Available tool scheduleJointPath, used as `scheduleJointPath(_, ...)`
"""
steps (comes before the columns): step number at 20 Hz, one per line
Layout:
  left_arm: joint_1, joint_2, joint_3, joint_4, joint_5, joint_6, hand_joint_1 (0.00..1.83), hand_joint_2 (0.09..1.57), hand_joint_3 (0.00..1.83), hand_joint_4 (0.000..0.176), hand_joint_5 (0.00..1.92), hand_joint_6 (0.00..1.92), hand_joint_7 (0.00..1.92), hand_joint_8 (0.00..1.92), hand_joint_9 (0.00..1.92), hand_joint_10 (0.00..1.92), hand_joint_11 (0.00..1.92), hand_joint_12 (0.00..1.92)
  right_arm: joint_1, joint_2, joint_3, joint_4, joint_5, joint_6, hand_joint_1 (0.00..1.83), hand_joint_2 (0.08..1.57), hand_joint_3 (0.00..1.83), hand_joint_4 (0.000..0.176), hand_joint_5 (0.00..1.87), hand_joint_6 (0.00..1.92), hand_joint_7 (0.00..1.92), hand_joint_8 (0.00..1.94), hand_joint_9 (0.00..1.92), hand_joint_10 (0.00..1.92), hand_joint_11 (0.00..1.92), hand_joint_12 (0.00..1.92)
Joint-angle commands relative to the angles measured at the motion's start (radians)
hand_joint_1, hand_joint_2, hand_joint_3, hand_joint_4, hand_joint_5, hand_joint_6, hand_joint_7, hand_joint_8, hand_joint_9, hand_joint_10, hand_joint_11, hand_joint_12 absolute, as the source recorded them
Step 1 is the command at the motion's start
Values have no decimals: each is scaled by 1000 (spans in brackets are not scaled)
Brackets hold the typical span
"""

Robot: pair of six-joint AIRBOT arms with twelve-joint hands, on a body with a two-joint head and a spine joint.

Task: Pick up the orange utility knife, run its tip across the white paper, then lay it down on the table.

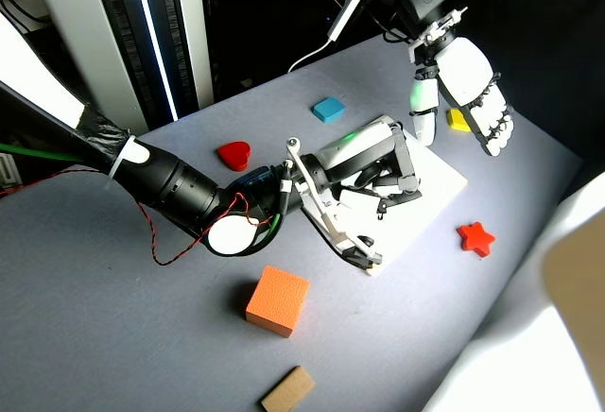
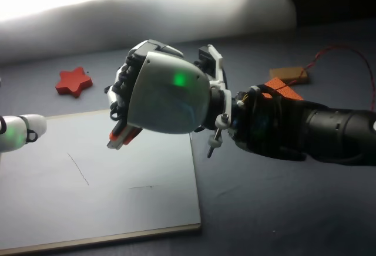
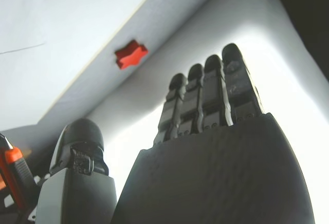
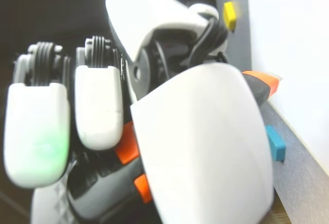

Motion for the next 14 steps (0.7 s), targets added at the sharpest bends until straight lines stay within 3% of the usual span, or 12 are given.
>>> scheduleJointPath(1, -1, 6, 6, 58, -70, -3, 0, 1215, 0, 0, 0, 0, 0, 0, 0, 0, 0, 239, -1, -9, 13, 37, 122, -23, 1521, 970, 593, 176, 1417, 1921, 1603, 1941, 1708, 1921, 1788, 1921)
scheduleJointPath(3, 0, 5, 4, 58, -70, -3, 0, 1213, 0, 0, 0, 0, 12, 3, 13, 4, 0, 318, -1, -38, 60, 28, 136, -18, 1514, 964, 575, 176, 1297, 1921, 1592, 1941, 1702, 1921, 1784, 1921)
scheduleJointPath(7, 3, 5, 4, 58, -69, -3, 0, 1216, 0, 0, 0, 0, 21, 2, 40, 10, 0, 362, -7, -55, 77, -3, 146, -10, 1511, 979, 577, 176, 1416, 1921, 1592, 1941, 1696, 1921, 1771, 1921)
scheduleJointPath(14, 3, 5, 2, 62, -69, -2, 0, 1222, 1, 0, 0, 0, 34, 6, 30, 2, 0, 418, -34, -67, 95, -24, 161, -18, 1541, 950, 662, 176, 1448, 1921, 1636, 1941, 1725, 1921, 1798, 1921)
